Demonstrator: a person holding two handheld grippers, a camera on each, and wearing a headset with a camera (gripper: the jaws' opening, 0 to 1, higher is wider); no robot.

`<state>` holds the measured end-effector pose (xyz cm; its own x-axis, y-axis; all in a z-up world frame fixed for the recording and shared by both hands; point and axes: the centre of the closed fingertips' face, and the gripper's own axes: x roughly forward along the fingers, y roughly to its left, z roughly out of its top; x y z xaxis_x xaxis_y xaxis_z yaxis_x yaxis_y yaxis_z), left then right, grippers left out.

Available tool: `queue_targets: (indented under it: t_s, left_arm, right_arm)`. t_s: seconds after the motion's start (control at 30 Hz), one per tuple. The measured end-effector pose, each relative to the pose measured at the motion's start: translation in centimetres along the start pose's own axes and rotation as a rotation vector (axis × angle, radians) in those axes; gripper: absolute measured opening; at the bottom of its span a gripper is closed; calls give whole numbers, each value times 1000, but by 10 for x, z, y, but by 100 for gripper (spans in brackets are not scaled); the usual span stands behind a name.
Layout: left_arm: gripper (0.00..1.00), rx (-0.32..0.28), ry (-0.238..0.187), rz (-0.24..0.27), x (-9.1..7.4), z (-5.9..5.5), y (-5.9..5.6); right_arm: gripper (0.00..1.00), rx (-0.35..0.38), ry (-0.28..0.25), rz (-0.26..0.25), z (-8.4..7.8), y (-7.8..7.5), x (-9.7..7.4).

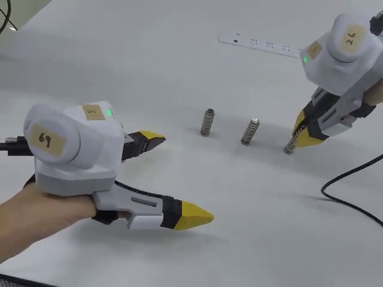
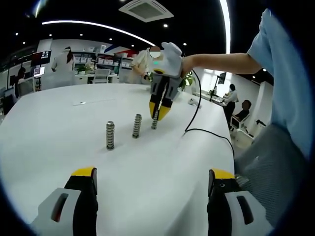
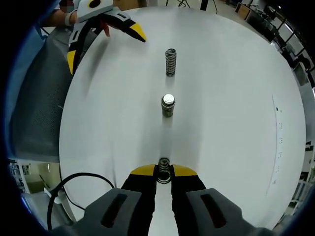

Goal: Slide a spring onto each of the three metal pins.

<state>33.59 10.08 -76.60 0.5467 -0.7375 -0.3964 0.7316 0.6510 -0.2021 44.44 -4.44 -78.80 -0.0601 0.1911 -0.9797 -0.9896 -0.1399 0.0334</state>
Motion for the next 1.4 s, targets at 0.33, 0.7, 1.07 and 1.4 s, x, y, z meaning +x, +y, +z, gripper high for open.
queue_targets:
  t_s: [0.33,0.7,1.07,1.4]
  left_arm:
    - [91,-2,7,-2,-1,-2,0]
    - [90,0,9,0,-1,-1,1]
    - [90,0,10,1,-1,-2,1]
    - [91,2,6,-3,-1,-1,0]
  right_arm:
    - [8,-2,9,-3,1,3,5]
    - [8,1,16,-7,3,4,7]
    - [15,14,14,6,3,7,7]
    - [42,39,-23,-18,6,6,7]
